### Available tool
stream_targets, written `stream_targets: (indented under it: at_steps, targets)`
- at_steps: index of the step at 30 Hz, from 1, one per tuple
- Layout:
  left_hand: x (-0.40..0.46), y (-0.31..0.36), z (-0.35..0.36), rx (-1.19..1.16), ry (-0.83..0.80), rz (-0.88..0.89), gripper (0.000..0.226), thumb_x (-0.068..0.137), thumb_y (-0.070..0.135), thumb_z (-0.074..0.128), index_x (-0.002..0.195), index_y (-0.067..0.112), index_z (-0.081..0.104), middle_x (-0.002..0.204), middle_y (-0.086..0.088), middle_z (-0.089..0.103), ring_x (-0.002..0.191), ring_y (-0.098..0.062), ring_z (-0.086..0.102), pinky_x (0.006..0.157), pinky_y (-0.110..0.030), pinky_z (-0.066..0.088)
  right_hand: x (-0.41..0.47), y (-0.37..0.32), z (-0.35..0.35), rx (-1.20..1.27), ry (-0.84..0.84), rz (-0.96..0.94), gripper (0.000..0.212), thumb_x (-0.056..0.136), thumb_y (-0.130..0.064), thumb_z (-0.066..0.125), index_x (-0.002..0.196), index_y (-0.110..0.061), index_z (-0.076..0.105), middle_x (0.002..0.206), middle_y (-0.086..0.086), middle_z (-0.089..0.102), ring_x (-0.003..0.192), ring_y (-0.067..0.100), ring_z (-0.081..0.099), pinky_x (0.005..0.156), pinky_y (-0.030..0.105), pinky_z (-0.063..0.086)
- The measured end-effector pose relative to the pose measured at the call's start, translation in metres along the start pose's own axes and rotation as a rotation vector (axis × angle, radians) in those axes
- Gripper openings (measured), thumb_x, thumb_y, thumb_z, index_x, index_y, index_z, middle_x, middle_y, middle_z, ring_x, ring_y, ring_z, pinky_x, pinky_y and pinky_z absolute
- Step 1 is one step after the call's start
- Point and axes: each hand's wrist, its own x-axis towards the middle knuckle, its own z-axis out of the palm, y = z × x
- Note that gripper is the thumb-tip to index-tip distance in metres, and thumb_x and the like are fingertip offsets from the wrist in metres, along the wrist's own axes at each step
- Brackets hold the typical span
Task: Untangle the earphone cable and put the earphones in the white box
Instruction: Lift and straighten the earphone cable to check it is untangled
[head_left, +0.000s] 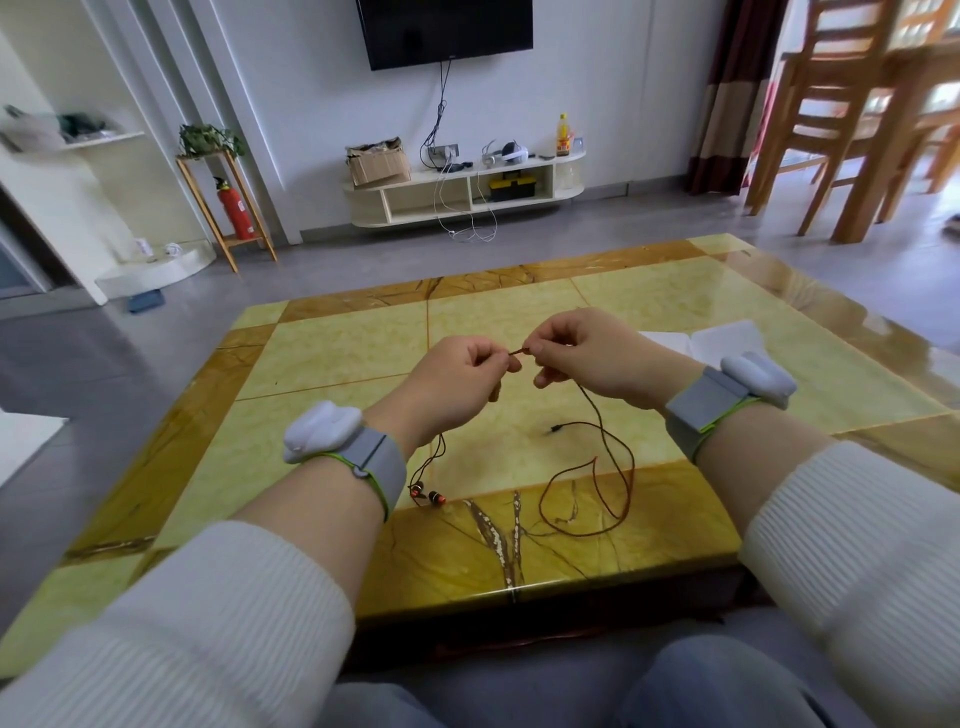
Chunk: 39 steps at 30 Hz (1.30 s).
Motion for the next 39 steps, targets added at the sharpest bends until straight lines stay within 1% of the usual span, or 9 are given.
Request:
stream_targets:
  at_steps: [8,11,14,19,22,27,32,37,39]
  targets:
    - [0.003,0.003,0.001,-0.033,0.124,0.042,0.017,0.091,0.027,0.062,0.081,0.017,0.071,0.071,0.004,0.070,0.045,-0.001,0.046,0.045,-0.017,0.037,-0.001,-0.009,-0.003,0.036,-0.032,-0.059,0.018,0.090,-0.011,0.067,0.107,-0.010,0.063,0.080,0.008,0.068,0.066,0.012,0.068,0.071,0.030,0.059]
    - [0.003,0.003,0.001,0.000,0.173,0.059,0.017,0.086,0.022,0.063,0.073,0.016,0.070,0.055,0.012,0.058,0.040,0.000,0.041,0.042,-0.017,0.034,-0.002,-0.013,-0.004,-0.077,-0.058,-0.080,0.016,0.089,-0.017,0.070,0.104,-0.013,0.066,0.075,0.005,0.068,0.062,0.007,0.067,0.061,0.019,0.054]
    - [0.001,0.004,0.003,0.041,0.192,0.067,0.017,0.086,0.021,0.061,0.070,0.016,0.068,0.049,0.015,0.052,0.040,-0.001,0.040,0.044,-0.020,0.034,-0.001,-0.017,-0.002,-0.214,-0.071,-0.092,0.008,0.088,-0.023,0.069,0.094,-0.017,0.070,0.071,-0.001,0.067,0.060,0.005,0.064,0.061,0.021,0.055]
    - [-0.005,0.003,0.005,0.148,0.149,0.052,0.019,0.089,0.027,0.062,0.078,0.013,0.070,0.074,-0.003,0.068,0.060,-0.022,0.062,0.056,-0.037,0.056,0.003,-0.023,-0.003,-0.373,-0.060,-0.085,0.009,0.088,-0.022,0.065,0.085,-0.016,0.071,0.073,-0.005,0.066,0.063,0.009,0.058,0.061,0.023,0.051]
    - [-0.006,0.003,0.007,0.171,0.140,0.056,0.020,0.086,0.023,0.063,0.077,0.007,0.070,0.075,-0.011,0.071,0.070,-0.030,0.068,0.060,-0.046,0.059,0.003,-0.026,-0.002,-0.411,-0.070,-0.078,0.009,0.088,-0.020,0.062,0.083,-0.017,0.069,0.076,-0.004,0.065,0.064,0.010,0.056,0.060,0.022,0.047]
    - [-0.005,0.006,0.009,0.139,0.209,0.064,0.016,0.084,0.020,0.061,0.073,0.013,0.069,0.065,-0.002,0.068,0.064,-0.023,0.066,0.061,-0.041,0.058,0.003,-0.027,0.000,-0.488,-0.129,-0.053,0.016,0.088,-0.020,0.059,0.088,-0.010,0.071,0.074,0.003,0.064,0.061,0.013,0.052,0.063,0.029,0.051]
    - [-0.006,0.001,0.011,0.128,0.157,0.036,0.018,0.086,0.018,0.061,0.076,0.007,0.070,0.068,-0.008,0.071,0.053,-0.015,0.068,0.058,-0.039,0.060,0.004,-0.029,-0.005,-0.510,-0.124,-0.074,0.016,0.088,-0.020,0.059,0.085,-0.010,0.071,0.080,0.009,0.069,0.066,0.015,0.053,0.068,0.035,0.054]
    - [-0.005,0.001,0.009,0.042,0.196,0.030,0.014,0.083,0.017,0.063,0.072,0.012,0.070,0.075,-0.007,0.070,0.065,-0.030,0.068,0.054,-0.043,0.058,0.004,-0.030,-0.005,-0.528,-0.143,-0.076,0.020,0.089,-0.020,0.056,0.089,-0.005,0.069,0.075,0.008,0.062,0.063,0.016,0.049,0.065,0.036,0.051]
    - [-0.005,0.002,0.010,0.027,0.214,0.033,0.011,0.080,0.018,0.064,0.071,0.014,0.070,0.075,-0.004,0.069,0.064,-0.027,0.065,0.057,-0.043,0.058,0.004,-0.030,-0.003,-0.554,-0.180,-0.066,0.020,0.087,-0.020,0.057,0.088,-0.004,0.070,0.072,0.006,0.060,0.063,0.016,0.048,0.062,0.034,0.049]
